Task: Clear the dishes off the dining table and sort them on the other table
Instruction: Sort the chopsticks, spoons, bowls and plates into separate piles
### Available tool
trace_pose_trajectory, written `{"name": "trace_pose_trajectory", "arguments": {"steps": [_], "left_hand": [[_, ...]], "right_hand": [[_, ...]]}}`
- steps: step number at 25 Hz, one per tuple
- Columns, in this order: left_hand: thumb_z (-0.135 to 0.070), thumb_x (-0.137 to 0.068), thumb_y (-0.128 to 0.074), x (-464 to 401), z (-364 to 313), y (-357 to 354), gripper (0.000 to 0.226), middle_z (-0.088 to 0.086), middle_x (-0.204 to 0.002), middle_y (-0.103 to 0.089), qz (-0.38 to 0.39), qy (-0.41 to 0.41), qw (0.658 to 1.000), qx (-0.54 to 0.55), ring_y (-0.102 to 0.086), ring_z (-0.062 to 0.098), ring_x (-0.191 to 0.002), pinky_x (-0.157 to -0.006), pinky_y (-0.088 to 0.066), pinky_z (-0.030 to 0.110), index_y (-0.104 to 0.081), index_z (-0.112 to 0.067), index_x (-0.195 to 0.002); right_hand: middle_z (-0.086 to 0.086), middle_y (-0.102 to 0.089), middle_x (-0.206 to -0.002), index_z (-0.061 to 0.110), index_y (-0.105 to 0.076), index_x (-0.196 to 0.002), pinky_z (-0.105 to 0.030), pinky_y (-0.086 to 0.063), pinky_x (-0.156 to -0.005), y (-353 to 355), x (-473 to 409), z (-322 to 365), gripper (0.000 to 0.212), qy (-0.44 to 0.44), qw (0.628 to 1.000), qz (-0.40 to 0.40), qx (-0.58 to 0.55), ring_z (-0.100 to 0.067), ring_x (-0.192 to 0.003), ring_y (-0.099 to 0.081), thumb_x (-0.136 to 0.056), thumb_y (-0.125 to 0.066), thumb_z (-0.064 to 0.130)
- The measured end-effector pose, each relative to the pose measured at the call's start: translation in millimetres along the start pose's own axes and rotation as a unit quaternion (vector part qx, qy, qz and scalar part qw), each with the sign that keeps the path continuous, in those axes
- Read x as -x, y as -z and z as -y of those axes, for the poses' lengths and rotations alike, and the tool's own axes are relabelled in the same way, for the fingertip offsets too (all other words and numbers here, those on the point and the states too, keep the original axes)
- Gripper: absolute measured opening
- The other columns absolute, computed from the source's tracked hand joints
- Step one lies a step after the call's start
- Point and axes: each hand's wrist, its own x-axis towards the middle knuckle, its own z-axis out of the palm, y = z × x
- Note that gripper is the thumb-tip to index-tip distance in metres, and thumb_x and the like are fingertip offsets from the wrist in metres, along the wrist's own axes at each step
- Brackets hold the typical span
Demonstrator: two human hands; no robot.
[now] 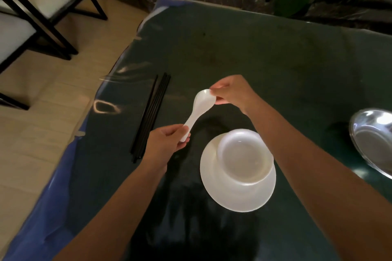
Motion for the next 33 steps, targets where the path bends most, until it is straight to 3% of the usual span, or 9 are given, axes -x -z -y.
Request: {"name": "trace_pose_trajectory", "arguments": {"steps": [3, 8, 11, 15, 18, 20, 23, 27, 33], "left_hand": [[-0.017, -0.084, -0.063, -25, 10, 0, 0.007, -0.003, -0.082, -0.068, -0.039, 0.028, 0.998, -0.036, -0.062, 0.007, -0.077, -0.059, -0.047, 0.016, -0.070, -0.015, -0.087], [-0.022, -0.083, -0.064, -49, 23, 0, 0.014, -0.012, -0.068, -0.062, -0.085, -0.005, 0.987, -0.138, -0.057, 0.007, -0.066, -0.068, -0.047, 0.024, -0.067, -0.022, -0.069], [-0.023, -0.084, -0.062, -53, 27, -1, 0.028, -0.007, -0.061, -0.058, -0.092, -0.045, 0.972, -0.213, -0.054, 0.010, -0.058, -0.063, -0.046, 0.023, -0.057, -0.024, -0.057], [-0.024, -0.085, -0.061, -52, 29, -3, 0.029, -0.007, -0.061, -0.058, -0.094, -0.066, 0.959, -0.258, -0.054, 0.008, -0.055, -0.053, -0.040, 0.016, -0.054, -0.025, -0.057], [-0.025, -0.085, -0.060, -51, 26, -1, 0.021, 0.002, -0.072, -0.065, -0.075, -0.080, 0.954, -0.277, -0.060, 0.014, -0.063, -0.054, -0.043, 0.019, -0.063, -0.012, -0.069], [-0.027, -0.086, -0.059, -49, 27, 1, 0.025, 0.014, -0.089, -0.064, -0.080, -0.098, 0.947, -0.294, -0.061, 0.027, -0.075, -0.064, -0.047, 0.030, -0.064, -0.003, -0.088], [-0.030, -0.086, -0.059, -41, 35, 5, 0.042, 0.014, -0.114, -0.048, -0.104, -0.103, 0.935, -0.323, -0.048, 0.020, -0.084, -0.075, -0.041, 0.032, -0.051, -0.007, -0.120], [-0.027, -0.084, -0.062, -32, 48, 7, 0.041, 0.013, -0.117, -0.048, -0.109, -0.132, 0.919, -0.355, -0.039, 0.011, -0.088, -0.078, -0.035, 0.028, -0.054, -0.008, -0.120], [-0.022, -0.082, -0.064, -31, 52, 4, 0.031, 0.005, -0.107, -0.051, -0.156, -0.145, 0.907, -0.363, -0.048, 0.014, -0.078, -0.071, -0.042, 0.033, -0.060, -0.016, -0.112]], "right_hand": [[-0.012, -0.066, -0.107, 0.005, -0.068, -0.103, -0.028, -0.058, -0.078, -31, -37, 1, 0.020, 0.023, 0.998, 0.007, 0.053, -0.021, -0.091, -0.066, -0.083, -0.066, 0.008], [-0.006, -0.066, -0.093, 0.007, -0.070, -0.095, -0.013, -0.052, -0.052, -54, -71, -12, 0.014, 0.015, 0.995, 0.006, 0.094, -0.008, -0.065, -0.061, -0.082, -0.067, 0.009], [-0.007, -0.069, -0.095, 0.009, -0.070, -0.094, -0.017, -0.054, -0.059, -58, -79, -18, 0.013, 0.009, 0.996, 0.002, 0.088, -0.009, -0.068, -0.064, -0.082, -0.067, 0.011], [-0.005, -0.068, -0.095, 0.011, -0.069, -0.095, -0.019, -0.055, -0.064, -59, -79, -20, 0.012, 0.020, 0.996, 0.000, 0.091, -0.010, -0.069, -0.064, -0.084, -0.064, 0.015], [-0.004, -0.066, -0.096, 0.012, -0.065, -0.102, -0.024, -0.056, -0.072, -43, -63, -19, 0.017, 0.017, 0.997, 0.004, 0.072, -0.013, -0.078, -0.067, -0.087, -0.061, 0.019], [-0.001, -0.066, -0.096, 0.014, -0.064, -0.104, -0.022, -0.055, -0.068, -17, -41, -26, 0.018, 0.019, 0.999, 0.001, 0.031, -0.012, -0.081, -0.067, -0.088, -0.060, 0.020], [0.002, -0.065, -0.092, 0.017, -0.065, -0.102, -0.013, -0.051, -0.058, 24, 5, -54, 0.015, -0.010, 0.999, -0.035, -0.024, -0.008, -0.078, -0.066, -0.090, -0.056, 0.020], [-0.010, -0.065, -0.098, 0.012, -0.065, -0.101, -0.022, -0.051, -0.064, 49, 53, -101, 0.016, -0.086, 0.990, -0.083, -0.072, -0.018, -0.080, -0.065, -0.093, -0.051, 0.013], [-0.003, -0.067, -0.092, 0.015, -0.066, -0.100, -0.014, -0.047, -0.055, 48, 70, -129, 0.018, -0.106, 0.987, -0.078, -0.091, -0.005, -0.077, -0.065, -0.091, -0.051, 0.013]]}}
